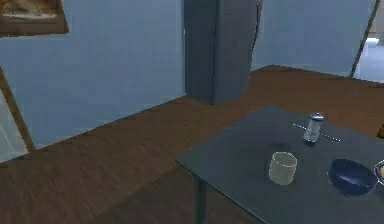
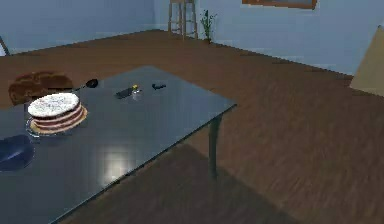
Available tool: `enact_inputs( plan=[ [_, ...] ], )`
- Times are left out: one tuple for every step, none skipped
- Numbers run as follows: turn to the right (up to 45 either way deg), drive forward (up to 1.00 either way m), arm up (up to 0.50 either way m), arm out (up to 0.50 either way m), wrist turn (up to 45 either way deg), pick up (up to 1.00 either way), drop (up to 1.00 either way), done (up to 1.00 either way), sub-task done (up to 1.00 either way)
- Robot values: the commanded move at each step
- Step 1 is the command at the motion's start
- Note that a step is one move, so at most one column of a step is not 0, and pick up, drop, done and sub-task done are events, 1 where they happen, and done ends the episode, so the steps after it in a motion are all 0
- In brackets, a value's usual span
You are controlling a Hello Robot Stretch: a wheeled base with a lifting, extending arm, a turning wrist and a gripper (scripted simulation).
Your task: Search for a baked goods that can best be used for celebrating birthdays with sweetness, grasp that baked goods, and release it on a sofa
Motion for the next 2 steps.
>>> enact_inputs(
  plan=[
    [-33.0,0.0,0.0,0.0,0.0,0.0,0.0,0.0,0.0],
    [45.0,0.0,0.0,0.0,0.0,0.0,0.0,0.0,0.0]
  ],
)
